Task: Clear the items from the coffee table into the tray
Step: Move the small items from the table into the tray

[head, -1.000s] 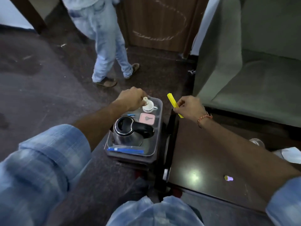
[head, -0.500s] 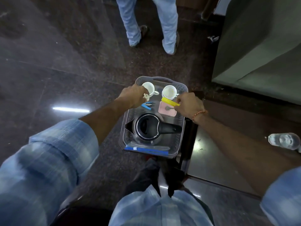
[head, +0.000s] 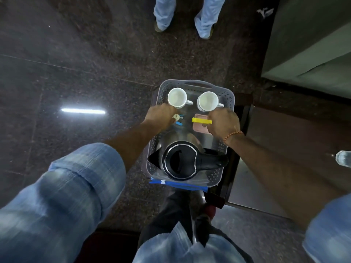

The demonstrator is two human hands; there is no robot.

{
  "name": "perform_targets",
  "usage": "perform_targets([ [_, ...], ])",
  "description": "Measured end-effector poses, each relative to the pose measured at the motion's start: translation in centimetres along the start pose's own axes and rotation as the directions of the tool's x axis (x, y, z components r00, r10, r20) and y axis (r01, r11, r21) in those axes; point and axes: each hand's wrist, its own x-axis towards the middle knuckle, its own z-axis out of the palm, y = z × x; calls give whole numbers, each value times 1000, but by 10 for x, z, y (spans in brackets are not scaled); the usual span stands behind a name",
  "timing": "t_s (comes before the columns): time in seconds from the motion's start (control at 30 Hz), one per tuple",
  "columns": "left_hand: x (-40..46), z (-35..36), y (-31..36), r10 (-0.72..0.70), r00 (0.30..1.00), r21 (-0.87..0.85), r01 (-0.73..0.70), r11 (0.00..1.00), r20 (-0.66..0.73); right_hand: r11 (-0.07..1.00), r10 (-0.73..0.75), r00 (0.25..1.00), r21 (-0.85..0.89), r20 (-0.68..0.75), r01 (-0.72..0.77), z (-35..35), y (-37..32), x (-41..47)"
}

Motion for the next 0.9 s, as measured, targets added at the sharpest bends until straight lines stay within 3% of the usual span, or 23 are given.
perform_targets([
  [0.37,2,4,6,25,1000,16,-25,1000,-5,999,-1,1000,-54,-21,-1,12,4,3],
  [0.67,-17,-18,6,62,998,39,-61,997,-24,998,38,999,58,-32,-36,-2,12,-18],
  [0.9,-28,-75,19,113,992,115,-106,988,-57,987,124,974,128,-189,-100,-45,39,-56],
])
